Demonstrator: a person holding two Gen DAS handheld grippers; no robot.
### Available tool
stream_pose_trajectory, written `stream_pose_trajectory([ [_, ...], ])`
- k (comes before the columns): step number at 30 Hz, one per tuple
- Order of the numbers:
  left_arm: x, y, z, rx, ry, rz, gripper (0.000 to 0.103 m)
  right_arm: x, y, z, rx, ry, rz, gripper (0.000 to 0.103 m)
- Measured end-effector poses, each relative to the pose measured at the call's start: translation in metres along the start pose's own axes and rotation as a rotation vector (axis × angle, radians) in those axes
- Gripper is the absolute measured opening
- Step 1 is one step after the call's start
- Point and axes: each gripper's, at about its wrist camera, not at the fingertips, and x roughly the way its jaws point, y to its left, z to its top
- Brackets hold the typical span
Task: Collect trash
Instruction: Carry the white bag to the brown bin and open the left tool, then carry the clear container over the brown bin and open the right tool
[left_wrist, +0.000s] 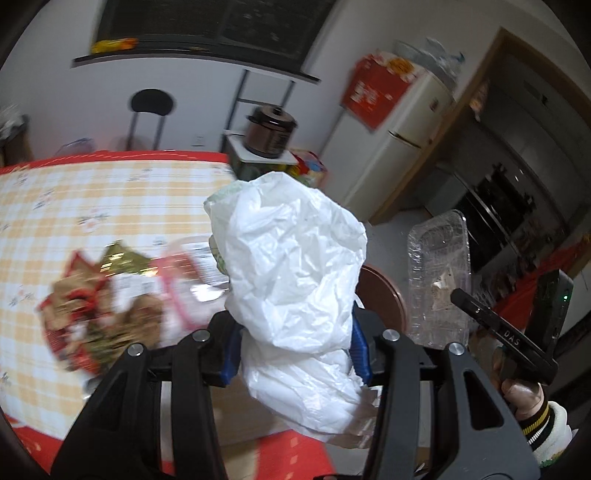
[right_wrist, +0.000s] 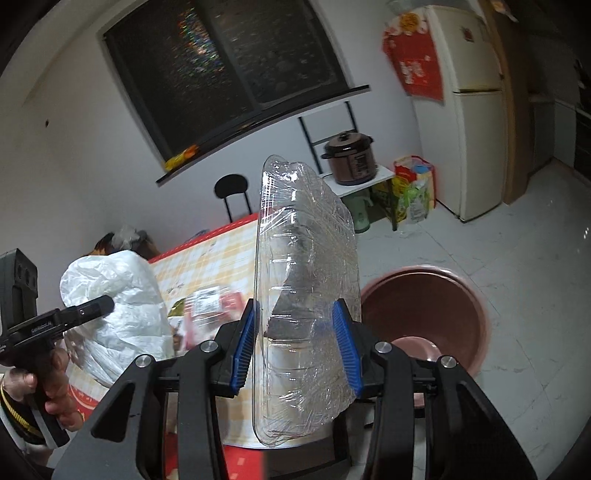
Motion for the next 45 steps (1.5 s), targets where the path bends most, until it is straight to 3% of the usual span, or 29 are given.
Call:
stream_pose_trajectory([
  [11, 0.150, -0.122, 0.005, 0.112, 0.154, -0.126, 0.049, -0.029, -0.103, 0.001, 0.072, -0.015, -0.098, 0.041],
  [18, 0.235, -0.165, 0.003, 0.118, 0.249, -0.185, 0.053, -0.040, -0.143, -0.008, 0.135, -0.013, -0.149, 0.041],
  [21, 0.254, -0.181, 0.007, 0.130, 0.259, -0.213, 0.066, -0.043, -0.153, -0.011, 0.152, -0.010, -0.165, 0.041],
  [23, 0.261, -0.187, 0.011, 0.133, 0.257, -0.239, 0.082, -0.043, -0.158, -0.010, 0.161, -0.011, -0.172, 0.041],
  [27, 0.258, -0.190, 0.020, 0.147, 0.225, -0.233, 0.087, -0.040, -0.162, -0.011, 0.165, -0.012, -0.171, 0.041],
  [34, 0.223, -0.153, 0.034, 0.090, 0.151, -0.164, 0.092, -0.020, -0.159, -0.004, 0.154, 0.008, -0.131, 0.041],
  [39, 0.174, -0.118, 0.032, 0.073, 0.071, -0.071, 0.094, 0.003, -0.155, 0.000, 0.145, 0.037, -0.100, 0.041],
  [45, 0.101, -0.069, 0.024, 0.029, -0.056, 0.112, 0.097, 0.035, -0.150, -0.001, 0.148, 0.094, -0.072, 0.041],
])
